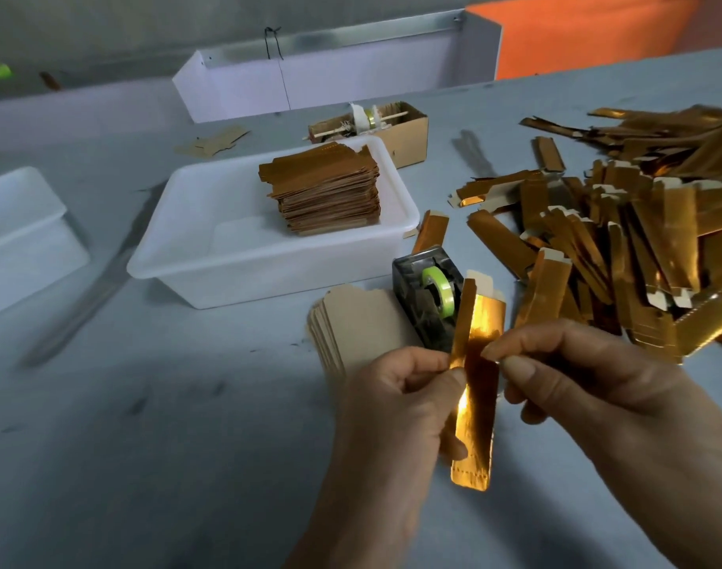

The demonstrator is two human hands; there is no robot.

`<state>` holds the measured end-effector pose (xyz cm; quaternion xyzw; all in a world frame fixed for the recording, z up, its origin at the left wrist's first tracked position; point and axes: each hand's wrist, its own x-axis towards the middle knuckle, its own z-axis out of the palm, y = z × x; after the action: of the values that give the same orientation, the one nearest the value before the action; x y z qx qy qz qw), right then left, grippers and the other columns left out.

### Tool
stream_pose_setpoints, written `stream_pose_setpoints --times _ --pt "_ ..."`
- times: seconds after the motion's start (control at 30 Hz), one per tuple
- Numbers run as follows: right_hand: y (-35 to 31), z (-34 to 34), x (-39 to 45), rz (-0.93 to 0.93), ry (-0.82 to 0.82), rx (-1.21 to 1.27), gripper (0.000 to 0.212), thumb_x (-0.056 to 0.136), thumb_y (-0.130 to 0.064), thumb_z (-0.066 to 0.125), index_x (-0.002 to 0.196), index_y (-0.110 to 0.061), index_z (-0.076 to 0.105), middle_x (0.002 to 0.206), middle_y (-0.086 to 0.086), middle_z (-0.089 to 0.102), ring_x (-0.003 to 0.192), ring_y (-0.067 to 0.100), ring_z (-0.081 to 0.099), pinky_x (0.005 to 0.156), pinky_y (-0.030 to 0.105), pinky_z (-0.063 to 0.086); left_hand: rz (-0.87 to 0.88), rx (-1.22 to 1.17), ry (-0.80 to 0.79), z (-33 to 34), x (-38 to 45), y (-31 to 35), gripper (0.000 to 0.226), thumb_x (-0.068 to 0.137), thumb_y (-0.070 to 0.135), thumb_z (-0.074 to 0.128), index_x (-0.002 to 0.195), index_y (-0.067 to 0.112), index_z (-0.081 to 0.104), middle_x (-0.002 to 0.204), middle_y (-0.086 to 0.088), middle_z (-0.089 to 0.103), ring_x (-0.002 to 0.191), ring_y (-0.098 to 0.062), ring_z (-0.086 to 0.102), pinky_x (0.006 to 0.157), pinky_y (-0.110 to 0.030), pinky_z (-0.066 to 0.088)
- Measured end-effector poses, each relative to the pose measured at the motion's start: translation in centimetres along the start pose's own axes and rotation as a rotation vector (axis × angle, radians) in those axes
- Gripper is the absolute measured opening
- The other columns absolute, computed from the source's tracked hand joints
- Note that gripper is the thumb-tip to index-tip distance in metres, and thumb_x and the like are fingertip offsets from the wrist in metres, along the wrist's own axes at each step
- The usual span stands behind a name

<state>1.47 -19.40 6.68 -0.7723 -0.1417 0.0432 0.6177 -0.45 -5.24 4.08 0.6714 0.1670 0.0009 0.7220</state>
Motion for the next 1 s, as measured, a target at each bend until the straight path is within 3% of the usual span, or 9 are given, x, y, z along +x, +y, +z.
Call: stream_pose_setpoints --times 0.23,0.37,0.53,0.67,0.73,0.87,1.0 --pt "-0.2 0.4 0.5 -0.112 -0.064 -0.219 0.024 0.070 -0.033 0.053 0.086 -0.035 0.070 0.083 -0.015 0.065 0.077 0.004 0.060 0.059 0.009 0.046 -0.041 -0.080 -0.086 0.3 -0.3 0.6 0.014 0.089 0.005 0.063 0.083 0.012 0.074 0.074 -0.004 0.074 0.069 -0.014 0.072 0.057 -0.021 0.056" --pt "-0.2 0.6 0.4 -0.072 -0.026 -0.348 0.034 0.068 -0.041 0.051 0.101 -0.049 0.052 0.090 -0.020 0.062 0.080 0.001 0.061 0.058 0.019 0.052 -0.038 -0.089 -0.109 0.3 -0.5 0.6 0.017 0.089 0.003 0.062 0.084 0.015 0.074 0.079 -0.004 0.075 0.075 -0.016 0.074 0.064 -0.024 0.058" --pt "0.2 0.7 0.6 -0.015 0.035 -0.399 0.031 0.075 -0.023 0.068 0.088 -0.037 0.044 0.087 -0.028 0.062 0.075 -0.005 0.061 0.050 0.016 0.049 -0.044 -0.074 -0.152 0.0 -0.7 0.5 0.014 0.090 0.005 0.061 0.090 0.012 0.074 0.083 -0.006 0.076 0.078 -0.017 0.074 0.070 -0.027 0.060" --pt "0.1 0.9 0.4 0.012 0.061 -0.431 0.030 0.075 -0.021 0.071 0.086 -0.034 0.046 0.073 -0.010 0.066 0.074 -0.008 0.060 0.055 0.009 0.048 -0.021 -0.054 -0.198 -0.3 -0.8 0.5 0.016 0.091 0.022 0.063 0.093 0.010 0.074 0.082 -0.004 0.075 0.079 -0.016 0.074 0.072 -0.028 0.060" --pt "0.0 1.2 0.3 0.008 0.074 -0.476 0.030 0.076 -0.021 0.071 0.084 -0.034 0.046 0.072 -0.010 0.064 0.073 -0.008 0.059 0.056 0.007 0.048 0.009 -0.055 -0.176 -0.2 -0.9 0.4 0.020 0.092 0.022 0.061 0.092 0.006 0.073 0.082 -0.008 0.075 0.078 -0.019 0.074 0.073 -0.031 0.060" --pt "-0.3 1.8 0.2 -0.007 0.104 -0.584 0.032 0.076 -0.023 0.071 0.081 -0.035 0.042 0.069 -0.013 0.060 0.064 -0.003 0.058 0.055 0.007 0.047 0.024 -0.015 -0.108 0.1 -1.1 -0.1 0.023 0.096 0.020 0.055 0.090 0.005 0.072 0.080 -0.011 0.074 0.075 -0.022 0.073 0.075 -0.038 0.061" --pt "-0.4 1.8 0.0 -0.034 0.114 -0.681 0.030 0.075 -0.023 0.070 0.081 -0.033 0.042 0.064 -0.011 0.057 0.059 0.001 0.057 0.043 0.016 0.043 0.011 -0.048 -0.078 0.5 -1.4 -0.3 0.022 0.095 0.020 0.058 0.084 0.009 0.073 0.076 -0.009 0.074 0.072 -0.020 0.073 0.072 -0.035 0.061"
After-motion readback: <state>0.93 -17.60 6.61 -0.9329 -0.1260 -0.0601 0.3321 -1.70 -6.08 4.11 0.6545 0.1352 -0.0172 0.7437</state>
